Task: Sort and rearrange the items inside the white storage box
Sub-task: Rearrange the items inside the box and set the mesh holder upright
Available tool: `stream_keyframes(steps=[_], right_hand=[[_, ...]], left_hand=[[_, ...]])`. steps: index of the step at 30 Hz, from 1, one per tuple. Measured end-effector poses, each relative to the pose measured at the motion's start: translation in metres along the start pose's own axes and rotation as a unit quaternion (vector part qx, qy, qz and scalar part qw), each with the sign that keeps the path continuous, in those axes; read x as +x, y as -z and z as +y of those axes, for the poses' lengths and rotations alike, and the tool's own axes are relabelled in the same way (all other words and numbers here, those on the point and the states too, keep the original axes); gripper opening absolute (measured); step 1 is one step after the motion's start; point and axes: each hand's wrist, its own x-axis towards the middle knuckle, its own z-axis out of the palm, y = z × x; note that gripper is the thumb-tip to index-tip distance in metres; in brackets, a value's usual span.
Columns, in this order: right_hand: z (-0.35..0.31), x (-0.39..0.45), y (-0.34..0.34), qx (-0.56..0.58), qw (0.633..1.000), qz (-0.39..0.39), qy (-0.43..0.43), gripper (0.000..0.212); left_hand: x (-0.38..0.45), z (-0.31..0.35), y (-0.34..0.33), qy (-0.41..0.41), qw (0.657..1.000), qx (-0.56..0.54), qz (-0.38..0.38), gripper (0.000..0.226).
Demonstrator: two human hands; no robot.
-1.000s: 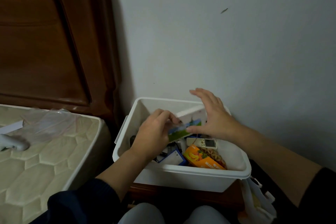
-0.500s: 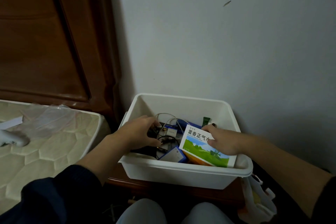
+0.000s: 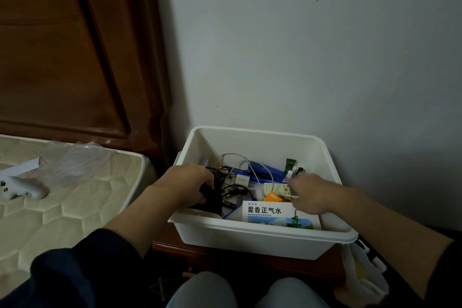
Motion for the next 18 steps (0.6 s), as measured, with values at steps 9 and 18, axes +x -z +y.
stream_keyframes(steps=[9,18], right_hand=[[-0.048,-0.008,0.01,0.406,0.888,0.089,0.199,0.071],[-0.006,-0.015,0.026,0.358,0.912,0.036,0.2,0.024]], left_hand=[[-0.004,0.012,0.046,-0.023,0.952,-0.224,0.206,0.011],[0.01,0.018,0.024,0.08,0.938,-0.319,0.106,0.02]])
